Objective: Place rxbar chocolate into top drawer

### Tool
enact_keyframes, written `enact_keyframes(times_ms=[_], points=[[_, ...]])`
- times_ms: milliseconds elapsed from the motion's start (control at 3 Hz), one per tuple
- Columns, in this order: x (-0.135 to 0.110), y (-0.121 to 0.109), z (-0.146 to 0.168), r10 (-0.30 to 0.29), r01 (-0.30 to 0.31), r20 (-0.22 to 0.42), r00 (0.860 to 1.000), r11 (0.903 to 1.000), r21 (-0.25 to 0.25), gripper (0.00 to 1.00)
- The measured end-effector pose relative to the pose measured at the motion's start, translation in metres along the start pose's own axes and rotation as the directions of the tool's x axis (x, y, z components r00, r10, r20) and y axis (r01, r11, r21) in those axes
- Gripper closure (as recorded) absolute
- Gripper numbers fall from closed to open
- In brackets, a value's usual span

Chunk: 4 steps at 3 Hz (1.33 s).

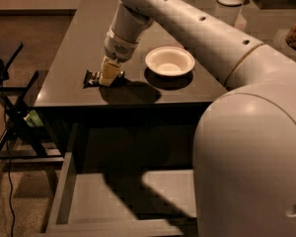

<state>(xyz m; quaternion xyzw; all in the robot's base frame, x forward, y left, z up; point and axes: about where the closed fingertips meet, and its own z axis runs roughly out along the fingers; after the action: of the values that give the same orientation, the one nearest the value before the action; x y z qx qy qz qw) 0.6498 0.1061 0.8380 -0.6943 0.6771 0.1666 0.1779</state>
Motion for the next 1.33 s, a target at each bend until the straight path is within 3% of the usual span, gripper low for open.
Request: enact_keyframes(times_ms=[333,667,1333], points=[[-0.006,0.004,-0.006,0.005,-0.005,-0.009,1.0,0.9999,-0.011,1.0],[-0.004,0.05,-0.019,0.071,-0.07,0.017,0.997,0.9974,-0.014,1.0],[-0.005,0.051,-0.018,0.06,-0.06,-0.004,0.998,0.9981,-0.015,1.0]])
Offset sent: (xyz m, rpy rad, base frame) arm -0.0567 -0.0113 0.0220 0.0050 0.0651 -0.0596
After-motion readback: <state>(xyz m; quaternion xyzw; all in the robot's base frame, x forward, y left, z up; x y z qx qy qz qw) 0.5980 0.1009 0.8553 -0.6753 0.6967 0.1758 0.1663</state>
